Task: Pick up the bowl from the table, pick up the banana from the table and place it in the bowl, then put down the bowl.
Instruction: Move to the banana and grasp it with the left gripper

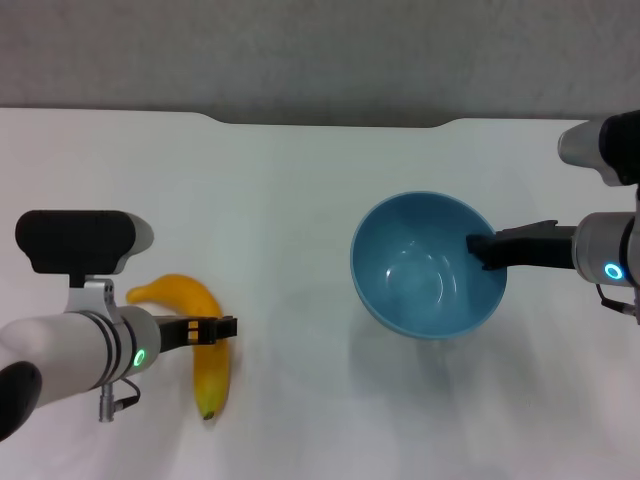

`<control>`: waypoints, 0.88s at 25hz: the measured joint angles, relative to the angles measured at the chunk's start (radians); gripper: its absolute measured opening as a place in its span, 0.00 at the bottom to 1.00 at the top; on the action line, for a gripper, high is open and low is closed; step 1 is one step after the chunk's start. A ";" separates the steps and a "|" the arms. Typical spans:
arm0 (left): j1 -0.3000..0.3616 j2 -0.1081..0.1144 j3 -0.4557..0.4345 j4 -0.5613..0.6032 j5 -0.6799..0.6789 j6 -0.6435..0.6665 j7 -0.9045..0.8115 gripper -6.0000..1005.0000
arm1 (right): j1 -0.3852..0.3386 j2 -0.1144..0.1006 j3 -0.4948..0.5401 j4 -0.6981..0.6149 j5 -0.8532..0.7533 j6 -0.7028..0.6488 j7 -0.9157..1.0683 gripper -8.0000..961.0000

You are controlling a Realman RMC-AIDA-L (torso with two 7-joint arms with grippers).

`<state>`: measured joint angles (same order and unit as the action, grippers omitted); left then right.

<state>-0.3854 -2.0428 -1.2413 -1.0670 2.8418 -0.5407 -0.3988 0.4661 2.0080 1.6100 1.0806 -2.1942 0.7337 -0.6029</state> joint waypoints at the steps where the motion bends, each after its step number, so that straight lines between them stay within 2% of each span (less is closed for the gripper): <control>1: -0.004 0.000 -0.001 0.009 0.000 0.001 -0.001 0.77 | 0.000 0.000 0.000 0.001 0.000 0.000 0.000 0.04; 12: -0.061 0.000 0.006 0.107 -0.033 0.006 0.006 0.76 | 0.001 0.000 0.000 0.001 0.001 0.001 0.001 0.04; 22: -0.058 0.002 0.006 0.106 -0.036 0.013 0.012 0.75 | 0.000 0.000 -0.001 -0.003 0.001 -0.002 0.001 0.04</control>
<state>-0.4430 -2.0411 -1.2357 -0.9608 2.8056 -0.5277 -0.3867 0.4662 2.0080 1.6091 1.0780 -2.1935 0.7317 -0.6019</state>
